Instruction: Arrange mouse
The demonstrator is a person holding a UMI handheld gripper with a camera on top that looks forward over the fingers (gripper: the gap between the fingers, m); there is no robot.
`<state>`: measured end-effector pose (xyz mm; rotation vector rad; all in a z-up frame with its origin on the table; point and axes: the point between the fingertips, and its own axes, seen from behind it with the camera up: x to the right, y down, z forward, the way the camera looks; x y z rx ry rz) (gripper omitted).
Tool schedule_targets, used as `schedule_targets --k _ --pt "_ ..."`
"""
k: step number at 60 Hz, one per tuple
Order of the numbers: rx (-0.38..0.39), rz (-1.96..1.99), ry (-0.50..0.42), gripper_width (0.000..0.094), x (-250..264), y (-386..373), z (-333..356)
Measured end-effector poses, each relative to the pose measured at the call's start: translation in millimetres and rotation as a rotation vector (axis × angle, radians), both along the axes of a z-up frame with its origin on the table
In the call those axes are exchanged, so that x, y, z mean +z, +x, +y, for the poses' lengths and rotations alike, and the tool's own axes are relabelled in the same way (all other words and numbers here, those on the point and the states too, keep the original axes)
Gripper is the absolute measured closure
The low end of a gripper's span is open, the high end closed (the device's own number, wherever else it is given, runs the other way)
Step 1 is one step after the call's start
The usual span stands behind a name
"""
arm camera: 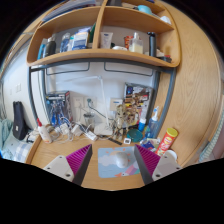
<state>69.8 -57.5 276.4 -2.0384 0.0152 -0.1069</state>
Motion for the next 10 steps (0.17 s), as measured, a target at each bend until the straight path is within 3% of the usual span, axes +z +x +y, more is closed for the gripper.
schedule_targets --k 10 --pt "-0.002 0.016 -0.025 0.0079 -3 -14 -21"
